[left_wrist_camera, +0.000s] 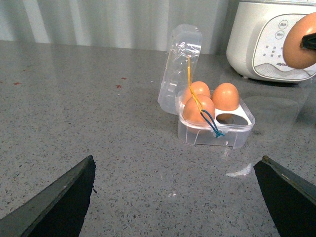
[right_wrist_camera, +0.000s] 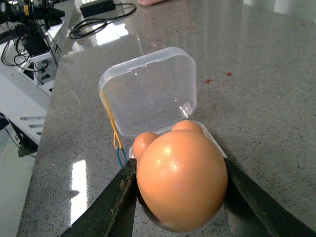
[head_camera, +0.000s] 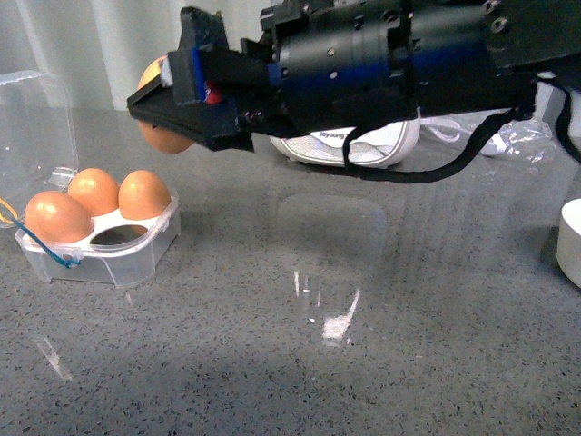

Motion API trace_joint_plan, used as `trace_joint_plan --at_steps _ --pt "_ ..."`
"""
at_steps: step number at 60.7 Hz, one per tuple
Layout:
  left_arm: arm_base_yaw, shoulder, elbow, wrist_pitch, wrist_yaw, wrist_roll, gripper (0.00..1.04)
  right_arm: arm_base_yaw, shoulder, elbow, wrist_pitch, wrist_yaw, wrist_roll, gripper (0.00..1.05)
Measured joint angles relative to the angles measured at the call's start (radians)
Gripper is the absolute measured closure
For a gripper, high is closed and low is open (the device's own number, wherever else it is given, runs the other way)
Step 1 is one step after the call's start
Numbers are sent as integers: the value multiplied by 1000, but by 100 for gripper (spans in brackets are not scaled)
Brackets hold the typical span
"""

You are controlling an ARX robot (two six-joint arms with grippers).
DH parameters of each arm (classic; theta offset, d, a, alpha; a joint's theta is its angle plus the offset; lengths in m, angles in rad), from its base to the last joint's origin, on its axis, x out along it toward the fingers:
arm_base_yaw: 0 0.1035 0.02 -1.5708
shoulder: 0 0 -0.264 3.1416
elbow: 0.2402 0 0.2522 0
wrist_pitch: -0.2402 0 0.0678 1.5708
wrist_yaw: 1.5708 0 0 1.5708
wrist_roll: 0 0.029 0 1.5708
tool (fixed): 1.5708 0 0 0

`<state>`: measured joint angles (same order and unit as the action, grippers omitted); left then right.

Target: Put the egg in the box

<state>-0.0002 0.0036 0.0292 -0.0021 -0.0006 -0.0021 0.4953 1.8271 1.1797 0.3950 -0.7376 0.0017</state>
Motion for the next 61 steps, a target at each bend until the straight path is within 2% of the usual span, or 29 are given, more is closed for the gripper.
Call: trace_joint_plan --at_steps 32,61 --pt "0 0 0 0 0 0 7 83 99 108 -23 23 -16 63" --pt "0 0 0 0 0 0 7 92 164 147 -61 52 -25 63"
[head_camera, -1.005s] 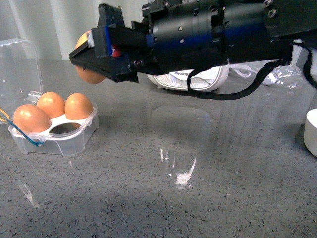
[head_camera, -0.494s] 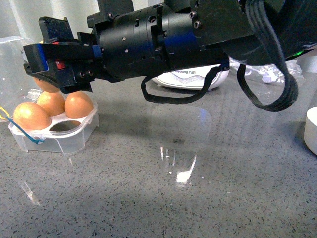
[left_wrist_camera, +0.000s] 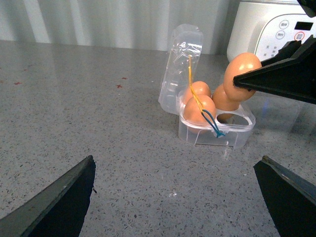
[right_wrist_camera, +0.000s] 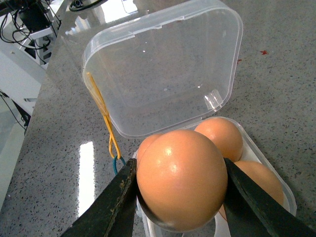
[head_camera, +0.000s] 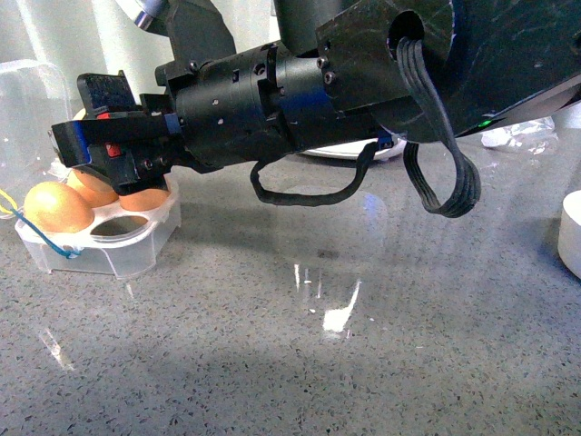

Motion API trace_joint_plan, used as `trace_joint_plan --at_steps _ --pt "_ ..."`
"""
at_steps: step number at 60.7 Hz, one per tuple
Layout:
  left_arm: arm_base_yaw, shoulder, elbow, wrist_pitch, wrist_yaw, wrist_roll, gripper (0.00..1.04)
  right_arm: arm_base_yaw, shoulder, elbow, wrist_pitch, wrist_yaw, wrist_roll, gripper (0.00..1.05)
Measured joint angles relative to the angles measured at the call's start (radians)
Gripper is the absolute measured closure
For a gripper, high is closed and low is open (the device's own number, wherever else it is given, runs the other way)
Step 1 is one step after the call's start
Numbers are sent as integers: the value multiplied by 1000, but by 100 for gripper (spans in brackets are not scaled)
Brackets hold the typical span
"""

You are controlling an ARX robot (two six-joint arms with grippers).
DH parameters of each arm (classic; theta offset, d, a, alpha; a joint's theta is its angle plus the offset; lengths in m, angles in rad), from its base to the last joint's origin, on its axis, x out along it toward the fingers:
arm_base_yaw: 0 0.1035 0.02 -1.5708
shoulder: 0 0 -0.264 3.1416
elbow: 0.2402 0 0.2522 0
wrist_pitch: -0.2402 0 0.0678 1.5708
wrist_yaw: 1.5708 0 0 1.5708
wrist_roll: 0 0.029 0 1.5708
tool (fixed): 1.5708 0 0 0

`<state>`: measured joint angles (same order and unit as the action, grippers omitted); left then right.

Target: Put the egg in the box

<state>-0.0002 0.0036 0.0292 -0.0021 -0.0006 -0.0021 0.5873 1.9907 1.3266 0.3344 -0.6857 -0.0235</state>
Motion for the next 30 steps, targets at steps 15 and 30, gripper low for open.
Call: trace_joint_plan --at_steps 15,30 --pt "0 0 0 0 0 0 7 9 15 0 -40 5 -23 63" --pt "0 0 0 0 0 0 7 9 27 0 -78 23 -53 63"
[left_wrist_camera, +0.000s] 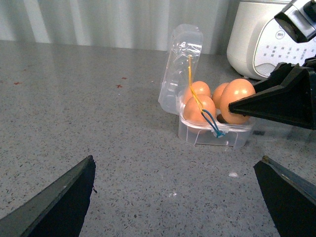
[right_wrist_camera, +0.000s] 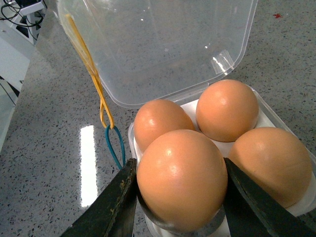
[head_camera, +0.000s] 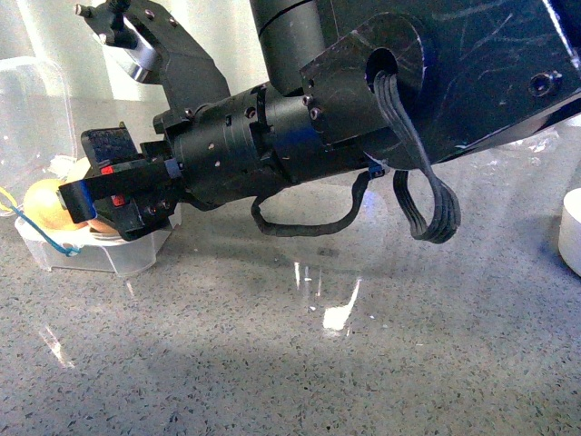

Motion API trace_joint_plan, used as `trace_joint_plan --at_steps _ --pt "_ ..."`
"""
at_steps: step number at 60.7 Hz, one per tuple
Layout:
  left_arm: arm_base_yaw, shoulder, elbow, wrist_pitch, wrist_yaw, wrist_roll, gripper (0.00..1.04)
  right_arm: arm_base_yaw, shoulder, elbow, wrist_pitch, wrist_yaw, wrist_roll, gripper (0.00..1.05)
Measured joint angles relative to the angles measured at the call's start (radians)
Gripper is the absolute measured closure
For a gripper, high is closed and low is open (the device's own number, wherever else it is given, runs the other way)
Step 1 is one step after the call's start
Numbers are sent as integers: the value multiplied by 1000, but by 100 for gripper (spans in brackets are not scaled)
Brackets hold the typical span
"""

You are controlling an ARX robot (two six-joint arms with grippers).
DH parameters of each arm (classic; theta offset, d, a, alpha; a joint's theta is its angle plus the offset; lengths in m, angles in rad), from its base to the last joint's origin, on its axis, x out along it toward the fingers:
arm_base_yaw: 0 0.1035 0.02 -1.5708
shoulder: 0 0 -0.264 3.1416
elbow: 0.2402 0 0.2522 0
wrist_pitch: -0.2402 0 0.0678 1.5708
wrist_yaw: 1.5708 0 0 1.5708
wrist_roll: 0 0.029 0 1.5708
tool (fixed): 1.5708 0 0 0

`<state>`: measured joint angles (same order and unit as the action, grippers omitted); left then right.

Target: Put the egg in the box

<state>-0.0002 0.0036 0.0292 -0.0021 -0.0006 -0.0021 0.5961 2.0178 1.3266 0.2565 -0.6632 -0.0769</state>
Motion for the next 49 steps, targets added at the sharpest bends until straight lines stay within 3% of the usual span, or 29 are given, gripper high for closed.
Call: trace_joint_plan --at_steps 8,15,25,49 --pt "0 0 0 0 0 0 7 -3 0 0 -2 0 -8 61" --pt "0 0 0 0 0 0 7 -7 0 0 -2 -4 -9 43" --pt "0 0 0 0 0 0 7 -11 -10 -8 -2 -11 -14 6" --pt "0 0 0 0 0 0 7 -37 -85 -62 37 -19 -2 7"
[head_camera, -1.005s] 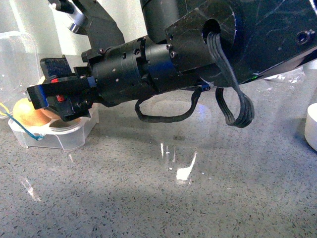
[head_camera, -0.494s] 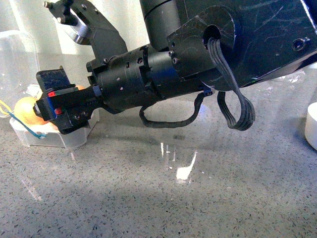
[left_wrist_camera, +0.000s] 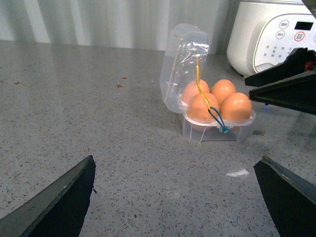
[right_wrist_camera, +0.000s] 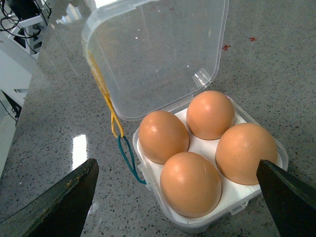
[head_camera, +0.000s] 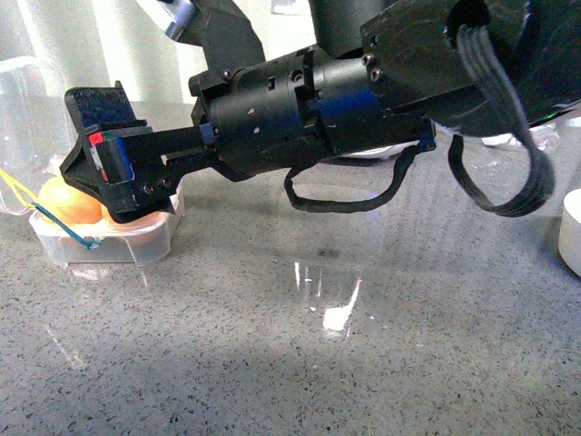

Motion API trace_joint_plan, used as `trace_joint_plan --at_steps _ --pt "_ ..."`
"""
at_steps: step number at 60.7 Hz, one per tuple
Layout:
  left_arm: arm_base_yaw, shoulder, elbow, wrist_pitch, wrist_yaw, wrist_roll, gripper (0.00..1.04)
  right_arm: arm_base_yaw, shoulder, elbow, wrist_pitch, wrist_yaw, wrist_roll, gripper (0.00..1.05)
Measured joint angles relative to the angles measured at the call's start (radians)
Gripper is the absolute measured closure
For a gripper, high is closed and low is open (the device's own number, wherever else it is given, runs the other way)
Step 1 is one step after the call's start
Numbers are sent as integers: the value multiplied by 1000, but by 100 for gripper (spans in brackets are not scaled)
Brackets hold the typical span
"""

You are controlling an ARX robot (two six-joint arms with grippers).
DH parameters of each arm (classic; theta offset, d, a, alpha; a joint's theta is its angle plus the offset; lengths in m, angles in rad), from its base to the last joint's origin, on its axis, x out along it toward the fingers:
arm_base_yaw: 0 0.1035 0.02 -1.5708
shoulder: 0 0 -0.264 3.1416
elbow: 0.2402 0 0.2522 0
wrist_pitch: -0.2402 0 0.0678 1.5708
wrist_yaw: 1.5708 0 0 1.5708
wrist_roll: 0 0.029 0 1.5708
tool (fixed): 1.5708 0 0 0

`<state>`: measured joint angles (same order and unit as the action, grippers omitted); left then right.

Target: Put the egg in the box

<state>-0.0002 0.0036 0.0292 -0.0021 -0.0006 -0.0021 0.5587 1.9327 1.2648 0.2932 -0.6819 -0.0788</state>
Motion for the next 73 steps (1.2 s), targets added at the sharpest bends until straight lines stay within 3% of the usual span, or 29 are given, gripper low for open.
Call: trace_joint_plan --at_steps 20,38,52,57,61,73 --pt "0 0 0 0 0 0 7 -68 -117 -127 116 79 61 7" --pt "0 0 0 0 0 0 7 -233 -328 -327 178 267 119 7" --pt "0 0 0 0 0 0 7 -391 -653 -528 171 425 65 8" --pt "0 0 0 0 1 0 7 -454 -791 -649 229 688 68 26" --pt "0 0 0 0 -1 0 7 -542 -926 -774 217 692 69 42" --pt "0 0 0 0 1 0 7 -559 -1121 -956 203 681 74 76"
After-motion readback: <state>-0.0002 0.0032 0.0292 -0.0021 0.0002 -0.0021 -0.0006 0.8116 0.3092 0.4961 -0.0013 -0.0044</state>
